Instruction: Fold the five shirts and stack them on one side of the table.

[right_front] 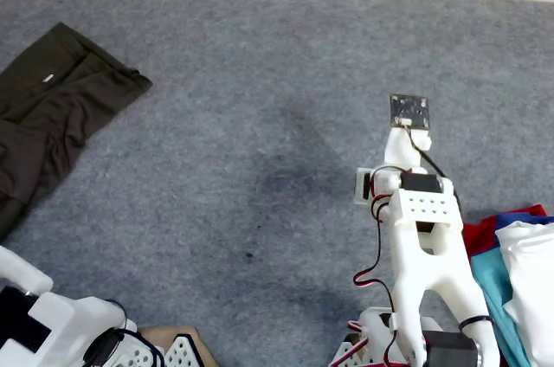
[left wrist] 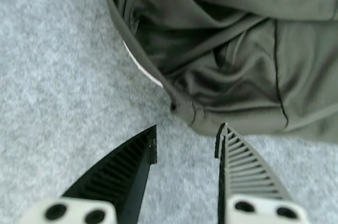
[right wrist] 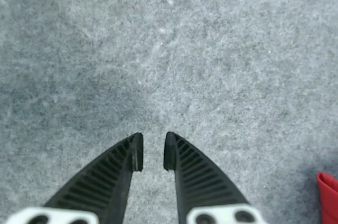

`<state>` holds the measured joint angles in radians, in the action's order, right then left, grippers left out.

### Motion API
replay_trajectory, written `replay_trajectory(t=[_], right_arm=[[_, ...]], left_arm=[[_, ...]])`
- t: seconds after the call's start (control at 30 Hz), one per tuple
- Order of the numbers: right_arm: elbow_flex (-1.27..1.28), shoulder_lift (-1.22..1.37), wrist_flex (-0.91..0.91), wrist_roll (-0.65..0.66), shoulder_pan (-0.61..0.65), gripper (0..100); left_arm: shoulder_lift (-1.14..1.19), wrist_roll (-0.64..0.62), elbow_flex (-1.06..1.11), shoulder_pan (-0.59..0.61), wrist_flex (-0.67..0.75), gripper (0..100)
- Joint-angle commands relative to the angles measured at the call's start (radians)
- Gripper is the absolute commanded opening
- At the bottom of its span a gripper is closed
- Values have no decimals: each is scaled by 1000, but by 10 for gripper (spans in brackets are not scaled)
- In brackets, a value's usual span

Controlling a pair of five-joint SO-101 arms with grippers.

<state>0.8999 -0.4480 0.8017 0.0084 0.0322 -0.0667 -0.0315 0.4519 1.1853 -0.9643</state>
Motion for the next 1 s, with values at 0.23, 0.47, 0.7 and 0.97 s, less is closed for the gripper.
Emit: replay_trajectory(t=[0.23, 0.47, 0.7, 0.97], right_arm=[[-2, -1, -16, 14, 50, 77], [31, -10, -16, 15, 53, 77], [35, -10, -16, 15, 53, 77], [39, -4, -18, 11, 53, 74]], left_arm=[[-4, 5, 65, 27, 144, 193], [-4, 3, 163, 1, 302, 193], [-4, 3, 177, -87, 318, 182], [-15, 2, 173, -228, 296, 11]])
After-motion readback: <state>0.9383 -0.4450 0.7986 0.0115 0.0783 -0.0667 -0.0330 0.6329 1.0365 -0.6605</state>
